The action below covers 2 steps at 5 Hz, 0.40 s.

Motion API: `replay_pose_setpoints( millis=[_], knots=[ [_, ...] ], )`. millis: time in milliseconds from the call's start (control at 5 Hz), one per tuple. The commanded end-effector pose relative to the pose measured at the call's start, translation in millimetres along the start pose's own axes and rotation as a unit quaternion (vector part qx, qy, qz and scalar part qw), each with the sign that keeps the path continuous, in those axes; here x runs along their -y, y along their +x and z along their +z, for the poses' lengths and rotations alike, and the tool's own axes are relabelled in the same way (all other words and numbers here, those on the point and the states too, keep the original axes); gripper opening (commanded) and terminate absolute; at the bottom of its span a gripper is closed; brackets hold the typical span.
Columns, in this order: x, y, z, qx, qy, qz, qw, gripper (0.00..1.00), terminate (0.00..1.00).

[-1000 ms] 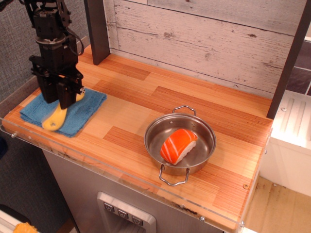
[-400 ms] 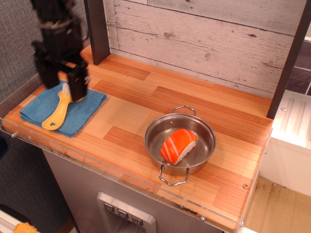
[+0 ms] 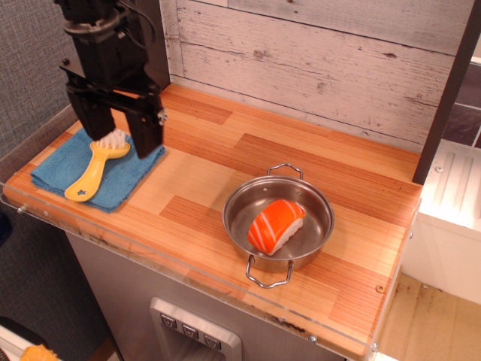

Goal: Put the brush on top of towel

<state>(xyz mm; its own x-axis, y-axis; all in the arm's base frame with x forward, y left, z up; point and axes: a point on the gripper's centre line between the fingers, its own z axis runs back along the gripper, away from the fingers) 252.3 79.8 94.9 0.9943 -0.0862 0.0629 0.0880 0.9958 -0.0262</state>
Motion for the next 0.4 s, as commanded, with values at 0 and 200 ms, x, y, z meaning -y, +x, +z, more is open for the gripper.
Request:
replay_pose_setpoints(
  millis=[0, 200],
  knots=[
    [-3.1, 1.4, 12.5, 0.002, 0.004, -0.021, 0.9998, 1.0, 0.0],
    [-3.1, 1.4, 12.5, 0.002, 0.004, -0.021, 0.9998, 1.0, 1.0]
  ],
)
